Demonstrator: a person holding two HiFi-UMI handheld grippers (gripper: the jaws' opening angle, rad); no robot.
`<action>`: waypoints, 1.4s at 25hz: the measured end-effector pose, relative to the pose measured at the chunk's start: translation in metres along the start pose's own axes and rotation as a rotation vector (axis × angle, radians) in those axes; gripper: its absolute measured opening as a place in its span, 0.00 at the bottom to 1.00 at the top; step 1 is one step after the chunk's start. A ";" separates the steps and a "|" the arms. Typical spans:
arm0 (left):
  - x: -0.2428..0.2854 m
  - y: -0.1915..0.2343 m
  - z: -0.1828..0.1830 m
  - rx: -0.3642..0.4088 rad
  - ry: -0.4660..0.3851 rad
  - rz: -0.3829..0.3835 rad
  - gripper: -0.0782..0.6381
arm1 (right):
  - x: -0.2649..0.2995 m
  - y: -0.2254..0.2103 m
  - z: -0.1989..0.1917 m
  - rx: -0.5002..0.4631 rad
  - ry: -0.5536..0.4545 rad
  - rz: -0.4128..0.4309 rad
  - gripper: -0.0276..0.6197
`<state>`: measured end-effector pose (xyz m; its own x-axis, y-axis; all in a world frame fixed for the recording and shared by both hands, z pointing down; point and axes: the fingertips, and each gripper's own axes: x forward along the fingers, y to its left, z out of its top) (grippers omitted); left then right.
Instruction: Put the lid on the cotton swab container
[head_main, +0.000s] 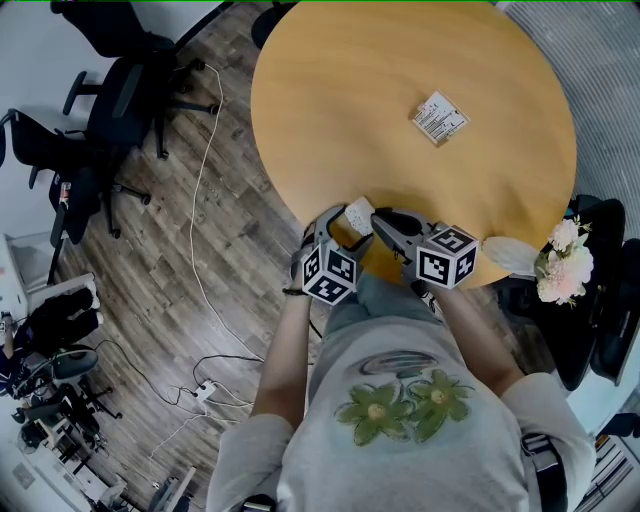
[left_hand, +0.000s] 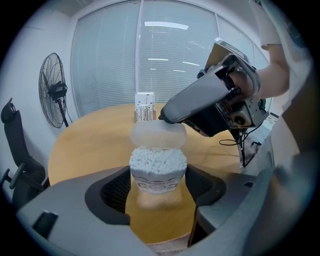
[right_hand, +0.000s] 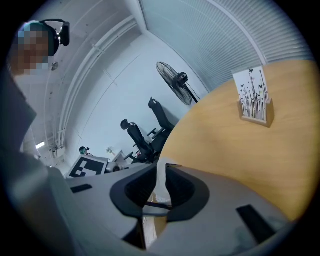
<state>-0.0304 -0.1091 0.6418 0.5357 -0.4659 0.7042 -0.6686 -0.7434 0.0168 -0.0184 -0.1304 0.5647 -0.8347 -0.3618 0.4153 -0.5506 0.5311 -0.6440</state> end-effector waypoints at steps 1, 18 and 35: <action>0.000 0.000 0.000 0.000 0.000 0.000 0.59 | 0.000 0.000 0.000 -0.007 0.001 -0.004 0.13; -0.001 0.001 0.000 0.000 -0.005 -0.001 0.59 | 0.009 0.012 -0.005 -0.045 0.022 0.004 0.13; -0.001 0.003 0.001 -0.002 -0.006 -0.001 0.59 | 0.020 0.017 -0.013 -0.048 0.072 0.015 0.13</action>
<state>-0.0324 -0.1109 0.6404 0.5395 -0.4678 0.7001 -0.6688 -0.7432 0.0189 -0.0443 -0.1186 0.5702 -0.8405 -0.2990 0.4520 -0.5369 0.5725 -0.6197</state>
